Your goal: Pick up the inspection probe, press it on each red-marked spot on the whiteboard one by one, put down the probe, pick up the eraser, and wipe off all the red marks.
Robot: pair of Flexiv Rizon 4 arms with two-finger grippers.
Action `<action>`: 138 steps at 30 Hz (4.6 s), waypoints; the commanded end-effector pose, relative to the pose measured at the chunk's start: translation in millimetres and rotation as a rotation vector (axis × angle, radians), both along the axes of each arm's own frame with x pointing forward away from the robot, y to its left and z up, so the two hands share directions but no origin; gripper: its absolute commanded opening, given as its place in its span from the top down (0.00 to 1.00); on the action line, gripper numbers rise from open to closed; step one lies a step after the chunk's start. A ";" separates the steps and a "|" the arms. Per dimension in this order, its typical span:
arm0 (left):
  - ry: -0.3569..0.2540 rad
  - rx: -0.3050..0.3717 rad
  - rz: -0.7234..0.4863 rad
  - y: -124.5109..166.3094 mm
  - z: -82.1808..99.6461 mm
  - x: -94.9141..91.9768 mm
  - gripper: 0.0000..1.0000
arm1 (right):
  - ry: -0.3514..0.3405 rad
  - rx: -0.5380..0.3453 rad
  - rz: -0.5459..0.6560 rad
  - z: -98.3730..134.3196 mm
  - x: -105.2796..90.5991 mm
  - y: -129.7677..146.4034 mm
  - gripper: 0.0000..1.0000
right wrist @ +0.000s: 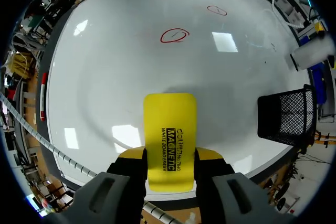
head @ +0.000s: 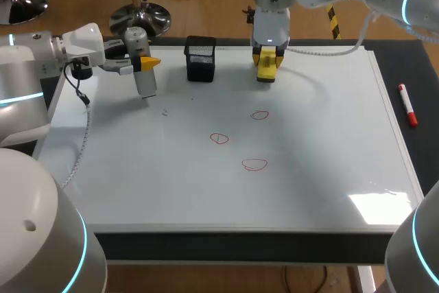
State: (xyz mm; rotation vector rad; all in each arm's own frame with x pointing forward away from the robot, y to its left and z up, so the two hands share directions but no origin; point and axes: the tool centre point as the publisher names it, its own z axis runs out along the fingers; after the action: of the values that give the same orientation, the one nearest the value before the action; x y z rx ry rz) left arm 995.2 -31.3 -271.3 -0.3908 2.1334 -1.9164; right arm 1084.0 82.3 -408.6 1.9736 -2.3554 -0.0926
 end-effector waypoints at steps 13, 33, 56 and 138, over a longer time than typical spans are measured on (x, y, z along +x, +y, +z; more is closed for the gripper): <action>-0.001 0.000 0.000 -0.1 0.7 0.1 1.00 | -0.077 0.003 -0.143 51.7 5.5 -48.4 1.00; -0.001 0.000 0.000 -0.1 0.7 0.1 1.00 | -0.081 -0.018 -0.292 80.4 -6.6 -103.2 1.00; -0.001 0.000 0.000 -0.1 0.7 0.1 1.00 | -0.099 -0.045 -0.447 84.9 -27.0 -162.9 1.00; -0.056 -0.052 -0.323 -125.4 27.8 -108.9 1.00 | -0.112 -0.019 -0.532 83.2 -33.7 -170.8 1.00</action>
State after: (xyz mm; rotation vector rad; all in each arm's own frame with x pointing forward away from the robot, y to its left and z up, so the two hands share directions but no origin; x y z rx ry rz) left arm 880.7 -150.0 -239.1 -0.0127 2.2211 -2.1094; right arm 1050.4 -87.7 -326.6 1.3222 -2.8777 0.0119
